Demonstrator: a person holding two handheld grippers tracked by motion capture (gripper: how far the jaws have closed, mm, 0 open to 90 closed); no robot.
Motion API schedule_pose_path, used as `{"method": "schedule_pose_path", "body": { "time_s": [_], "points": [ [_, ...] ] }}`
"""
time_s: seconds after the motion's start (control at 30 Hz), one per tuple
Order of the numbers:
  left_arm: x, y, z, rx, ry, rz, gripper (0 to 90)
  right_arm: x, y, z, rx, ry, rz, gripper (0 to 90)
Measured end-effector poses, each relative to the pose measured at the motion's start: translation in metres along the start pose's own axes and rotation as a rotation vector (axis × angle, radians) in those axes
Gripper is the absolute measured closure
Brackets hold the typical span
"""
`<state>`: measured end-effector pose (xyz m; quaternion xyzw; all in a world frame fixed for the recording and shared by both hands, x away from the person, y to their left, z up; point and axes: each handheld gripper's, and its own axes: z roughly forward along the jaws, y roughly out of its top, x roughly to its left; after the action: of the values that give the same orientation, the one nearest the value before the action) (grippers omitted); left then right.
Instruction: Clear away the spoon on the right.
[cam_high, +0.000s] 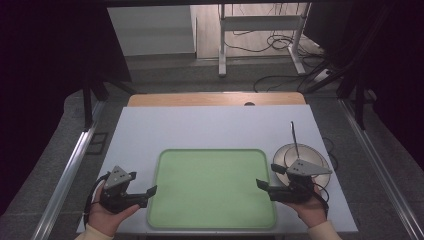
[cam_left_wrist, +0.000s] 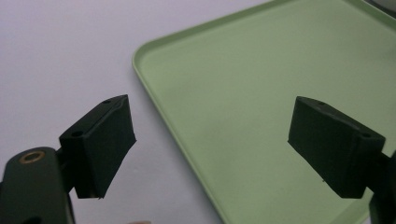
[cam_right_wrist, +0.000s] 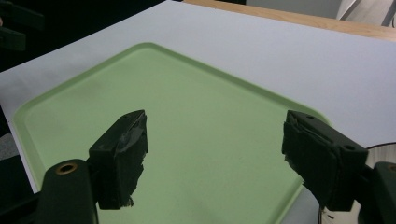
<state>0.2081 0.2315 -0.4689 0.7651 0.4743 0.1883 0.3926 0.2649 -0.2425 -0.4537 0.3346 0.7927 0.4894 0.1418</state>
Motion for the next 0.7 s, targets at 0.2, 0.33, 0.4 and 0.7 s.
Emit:
{"method": "schedule_pose_path", "body": {
  "time_s": [0.2, 0.33, 0.4, 0.7],
  "points": [
    [-0.002, -0.0026, 0.0005, 0.002, 0.002, 0.009, 14.3, -0.0021, -0.0003, 0.0013, 0.012, 0.008, -0.009, 21.9],
    [-0.0003, -0.0047, -0.0033, -0.003, -0.001, 0.002, 14.3, 0.0012, 0.001, 0.0007, 0.011, 0.006, -0.014, 21.9],
    [-0.0005, -0.0044, -0.0048, -0.009, -0.001, 0.005, 14.3, 0.003, 0.0018, 0.0002, 0.009, -0.003, -0.013, 21.9],
    [-0.0008, -0.0035, 0.0025, 0.014, -0.01, 0.017, 14.1, 0.0029, 0.0017, 0.0029, 0.017, 0.003, -0.017, 21.9]
  ]
}}
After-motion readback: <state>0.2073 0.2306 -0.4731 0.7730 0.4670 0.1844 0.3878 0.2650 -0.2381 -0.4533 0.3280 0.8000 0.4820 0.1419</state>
